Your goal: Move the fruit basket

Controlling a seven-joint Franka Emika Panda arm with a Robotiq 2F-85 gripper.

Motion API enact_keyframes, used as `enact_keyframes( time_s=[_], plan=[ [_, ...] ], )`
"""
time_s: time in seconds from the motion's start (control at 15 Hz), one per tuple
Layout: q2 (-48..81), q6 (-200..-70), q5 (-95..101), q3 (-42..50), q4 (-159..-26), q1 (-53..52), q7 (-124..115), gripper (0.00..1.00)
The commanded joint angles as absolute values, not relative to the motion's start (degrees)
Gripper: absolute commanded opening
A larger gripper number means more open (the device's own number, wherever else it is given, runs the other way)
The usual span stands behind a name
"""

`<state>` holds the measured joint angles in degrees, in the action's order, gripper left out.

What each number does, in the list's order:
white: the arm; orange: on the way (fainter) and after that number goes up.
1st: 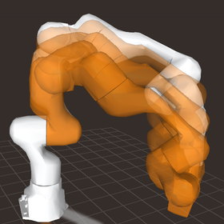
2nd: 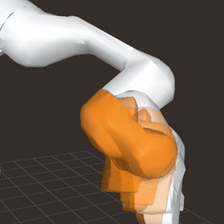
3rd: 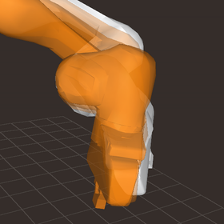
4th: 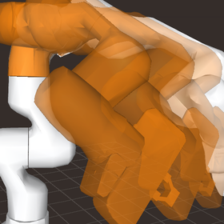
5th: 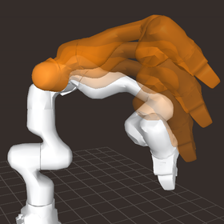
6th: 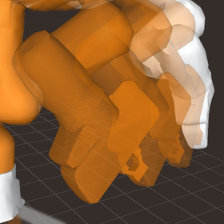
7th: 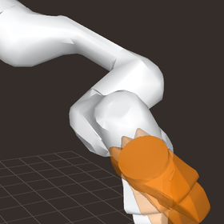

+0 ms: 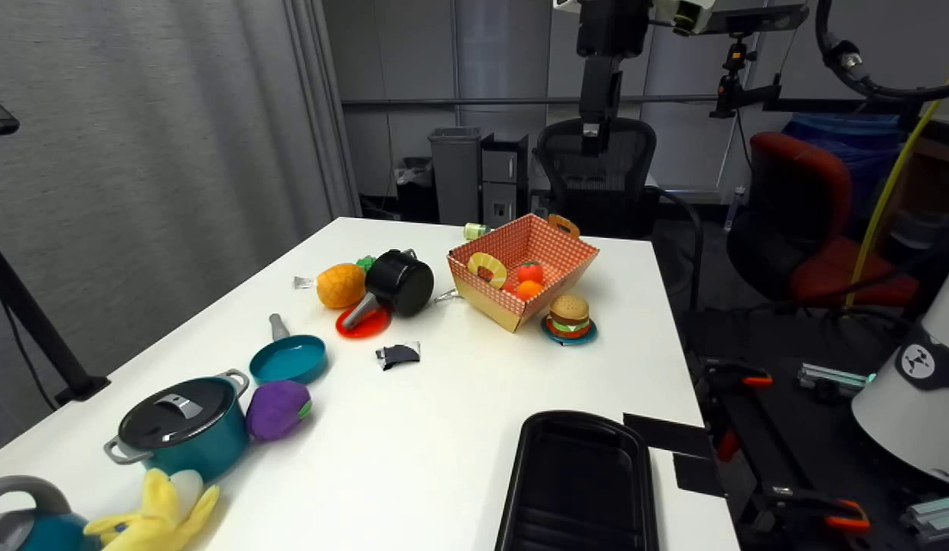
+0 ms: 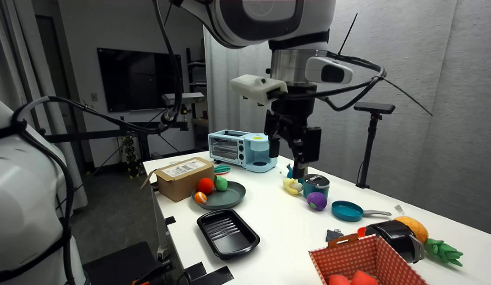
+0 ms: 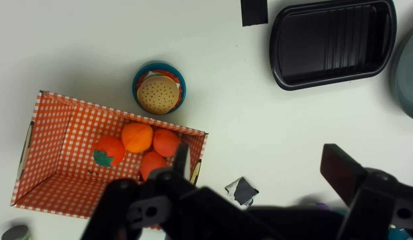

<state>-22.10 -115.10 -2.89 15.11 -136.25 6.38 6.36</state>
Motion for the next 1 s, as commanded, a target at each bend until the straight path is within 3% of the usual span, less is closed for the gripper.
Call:
enact_keyframes(
  time_s=[0.0,0.93],
  plan=[
    [-21.9,-114.9,-3.4,14.0,-136.1,7.6,6.8,1.0],
    [-15.7,-116.4,-2.1,14.0,-133.1,7.9,7.2,1.0]
  ],
)
